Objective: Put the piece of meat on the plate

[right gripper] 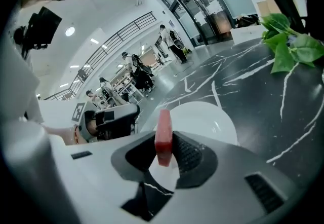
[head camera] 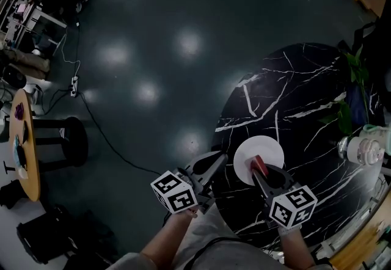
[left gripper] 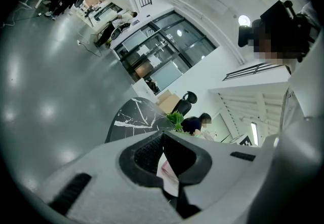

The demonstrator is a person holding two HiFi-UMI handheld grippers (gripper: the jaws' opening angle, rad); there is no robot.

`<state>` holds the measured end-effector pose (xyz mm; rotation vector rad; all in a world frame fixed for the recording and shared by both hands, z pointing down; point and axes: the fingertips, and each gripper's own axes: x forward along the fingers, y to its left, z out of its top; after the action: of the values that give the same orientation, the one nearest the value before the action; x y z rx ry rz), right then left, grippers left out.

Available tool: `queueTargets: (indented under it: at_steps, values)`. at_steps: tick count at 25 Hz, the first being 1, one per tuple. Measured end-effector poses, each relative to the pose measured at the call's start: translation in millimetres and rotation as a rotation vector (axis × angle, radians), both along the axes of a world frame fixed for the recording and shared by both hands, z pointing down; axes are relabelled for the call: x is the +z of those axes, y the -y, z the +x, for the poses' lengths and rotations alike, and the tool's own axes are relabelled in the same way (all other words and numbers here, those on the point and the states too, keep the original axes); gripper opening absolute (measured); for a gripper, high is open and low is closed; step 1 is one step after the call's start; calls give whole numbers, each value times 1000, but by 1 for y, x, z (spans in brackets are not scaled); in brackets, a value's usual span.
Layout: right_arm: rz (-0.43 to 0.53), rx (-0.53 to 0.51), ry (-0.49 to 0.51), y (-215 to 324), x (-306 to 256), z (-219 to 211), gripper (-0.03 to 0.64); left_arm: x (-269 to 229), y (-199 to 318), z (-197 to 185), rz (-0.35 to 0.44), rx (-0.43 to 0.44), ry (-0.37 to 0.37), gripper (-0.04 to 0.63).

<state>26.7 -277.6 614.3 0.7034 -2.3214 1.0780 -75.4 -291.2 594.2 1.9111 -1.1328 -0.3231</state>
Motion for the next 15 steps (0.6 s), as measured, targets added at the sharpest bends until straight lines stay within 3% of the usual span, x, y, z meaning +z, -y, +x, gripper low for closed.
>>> queueTargets:
  at_steps: [10, 15]
  values:
    - [197, -44, -167, 5, -6, 4, 103, -10, -3, -1, 15, -15, -42, 9]
    - [261, -7, -178, 11, -16, 4, 220, -14, -6, 0, 26, -10, -50, 9]
